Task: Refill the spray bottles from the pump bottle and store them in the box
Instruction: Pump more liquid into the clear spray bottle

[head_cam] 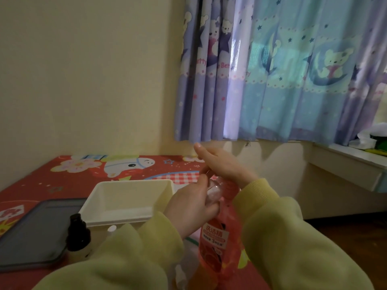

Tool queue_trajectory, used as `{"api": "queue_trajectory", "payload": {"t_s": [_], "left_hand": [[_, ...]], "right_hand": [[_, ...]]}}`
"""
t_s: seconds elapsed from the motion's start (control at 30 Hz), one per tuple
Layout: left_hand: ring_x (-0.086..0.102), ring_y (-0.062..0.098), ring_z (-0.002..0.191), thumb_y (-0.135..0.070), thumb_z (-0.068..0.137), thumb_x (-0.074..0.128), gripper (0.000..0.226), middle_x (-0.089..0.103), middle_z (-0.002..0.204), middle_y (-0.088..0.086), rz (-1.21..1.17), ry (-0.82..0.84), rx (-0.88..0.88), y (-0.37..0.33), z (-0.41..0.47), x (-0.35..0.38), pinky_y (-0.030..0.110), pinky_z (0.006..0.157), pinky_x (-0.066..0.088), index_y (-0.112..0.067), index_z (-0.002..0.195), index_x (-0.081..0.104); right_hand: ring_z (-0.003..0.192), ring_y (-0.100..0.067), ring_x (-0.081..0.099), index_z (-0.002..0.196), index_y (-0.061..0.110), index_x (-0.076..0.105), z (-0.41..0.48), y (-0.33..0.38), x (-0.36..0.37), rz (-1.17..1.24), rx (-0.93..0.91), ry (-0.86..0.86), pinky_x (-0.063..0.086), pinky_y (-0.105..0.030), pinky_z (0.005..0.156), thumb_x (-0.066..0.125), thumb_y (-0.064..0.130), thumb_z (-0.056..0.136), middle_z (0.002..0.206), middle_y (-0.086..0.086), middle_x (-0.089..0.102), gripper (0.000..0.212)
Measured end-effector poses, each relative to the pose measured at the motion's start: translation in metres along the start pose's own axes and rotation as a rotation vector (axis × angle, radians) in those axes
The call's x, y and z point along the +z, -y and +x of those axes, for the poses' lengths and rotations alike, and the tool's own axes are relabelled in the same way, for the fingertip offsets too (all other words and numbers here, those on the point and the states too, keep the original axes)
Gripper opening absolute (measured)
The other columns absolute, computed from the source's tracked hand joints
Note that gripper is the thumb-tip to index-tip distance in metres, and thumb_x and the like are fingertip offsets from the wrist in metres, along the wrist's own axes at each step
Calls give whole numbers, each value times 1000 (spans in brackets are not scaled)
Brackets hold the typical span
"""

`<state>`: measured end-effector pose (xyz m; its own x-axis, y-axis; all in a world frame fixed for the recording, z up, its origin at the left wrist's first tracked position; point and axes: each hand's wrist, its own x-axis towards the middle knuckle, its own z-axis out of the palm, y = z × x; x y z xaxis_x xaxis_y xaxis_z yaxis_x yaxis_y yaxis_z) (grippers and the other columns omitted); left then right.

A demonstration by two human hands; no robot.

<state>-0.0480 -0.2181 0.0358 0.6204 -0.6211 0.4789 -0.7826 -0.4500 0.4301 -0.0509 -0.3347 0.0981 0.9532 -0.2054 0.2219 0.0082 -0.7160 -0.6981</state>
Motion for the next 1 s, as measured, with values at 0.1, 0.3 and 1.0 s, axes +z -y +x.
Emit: {"api": "queue_trajectory", "payload": {"t_s": [0.1, 0.3, 1.0], "left_hand": [[61, 24, 85, -33, 84, 55, 36, 64, 89, 3, -27, 40, -14, 4, -2, -1, 39, 75, 49, -14, 110, 41], [62, 20, 86, -36, 77, 65, 56, 62, 86, -3, -55, 36, 8, -3, 6, -18, 37, 77, 50, -16, 125, 41], [58, 13, 72, -26, 76, 63, 31, 55, 71, -11, -90, 13, 18, 4, 8, -14, 26, 63, 43, -22, 102, 46]], "right_hand": [[64, -14, 62, 105, 25, 57, -2, -1, 5, -59, -8, 14, 47, -25, 63, 30, 59, 92, 76, -3, 66, 45], [65, -12, 60, 95, 18, 55, -3, 15, -7, -47, 5, 7, 43, -24, 58, 32, 58, 93, 72, 3, 60, 45], [71, -18, 65, 70, 24, 52, -3, 10, -3, -69, -84, -86, 52, -34, 73, 32, 62, 91, 68, 2, 62, 47]]}}
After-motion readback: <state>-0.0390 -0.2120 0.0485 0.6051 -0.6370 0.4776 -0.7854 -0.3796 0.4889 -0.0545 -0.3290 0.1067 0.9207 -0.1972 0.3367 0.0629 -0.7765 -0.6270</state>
